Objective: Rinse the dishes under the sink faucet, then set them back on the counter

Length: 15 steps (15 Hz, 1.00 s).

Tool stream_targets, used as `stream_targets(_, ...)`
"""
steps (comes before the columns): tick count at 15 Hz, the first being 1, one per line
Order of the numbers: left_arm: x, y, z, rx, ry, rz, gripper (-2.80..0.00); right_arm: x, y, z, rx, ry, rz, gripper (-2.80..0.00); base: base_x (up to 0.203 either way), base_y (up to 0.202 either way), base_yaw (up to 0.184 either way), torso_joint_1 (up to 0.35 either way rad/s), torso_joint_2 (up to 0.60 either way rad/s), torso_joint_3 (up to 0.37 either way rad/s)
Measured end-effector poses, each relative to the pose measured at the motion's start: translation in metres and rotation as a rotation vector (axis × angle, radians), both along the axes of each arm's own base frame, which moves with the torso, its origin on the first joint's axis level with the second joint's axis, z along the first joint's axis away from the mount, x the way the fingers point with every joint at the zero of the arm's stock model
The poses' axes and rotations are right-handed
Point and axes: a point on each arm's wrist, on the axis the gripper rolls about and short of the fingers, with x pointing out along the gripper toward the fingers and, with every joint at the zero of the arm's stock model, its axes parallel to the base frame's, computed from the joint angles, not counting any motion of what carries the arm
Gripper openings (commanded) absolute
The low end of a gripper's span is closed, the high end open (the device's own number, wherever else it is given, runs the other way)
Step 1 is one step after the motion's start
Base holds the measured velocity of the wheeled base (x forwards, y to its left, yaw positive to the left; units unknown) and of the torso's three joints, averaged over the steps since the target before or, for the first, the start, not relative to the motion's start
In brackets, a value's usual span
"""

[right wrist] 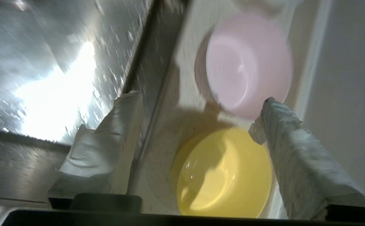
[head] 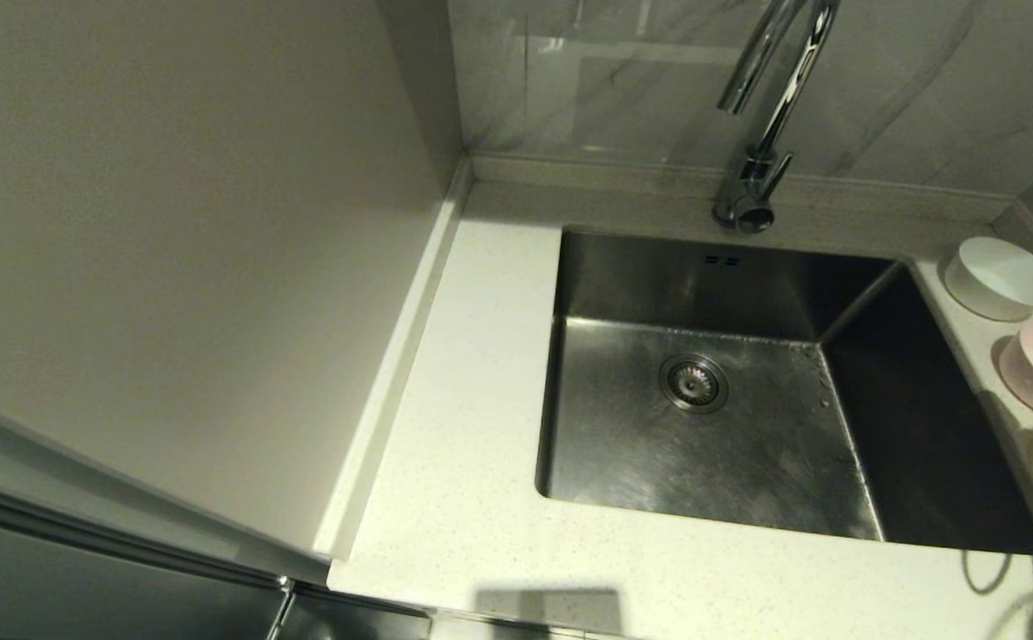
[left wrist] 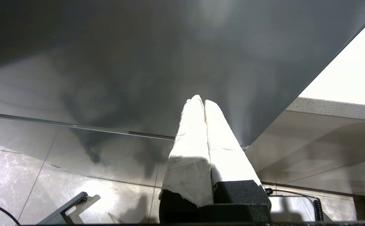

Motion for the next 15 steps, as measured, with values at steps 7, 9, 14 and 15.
stream_targets(7,0.000,0.000,0.000,0.000,0.000,0.000,-2.80,-0.020,0.018,0.019,-0.015,-0.099,0.121,-2.80,0.000,0.000,0.000,0.000,0.00,0.000)
stream_targets(9,0.000,0.000,0.000,0.000,0.000,0.000,-2.80,-0.018,0.020,0.018,-0.012,-0.094,0.128,-2.80,0.000,0.000,0.000,0.000,0.00,0.000)
stream_targets(14,0.000,0.000,0.000,-0.001,0.000,0.000,-2.80,-0.006,0.036,0.036,0.139,-0.148,0.180,-2.80,0.000,0.000,0.000,0.000,0.00,0.000)
stream_targets(15,0.000,0.000,0.000,0.000,0.000,0.000,-2.80,-0.002,0.044,0.046,0.202,-0.183,0.203,-2.80,0.000,0.000,0.000,0.000,0.00,0.000)
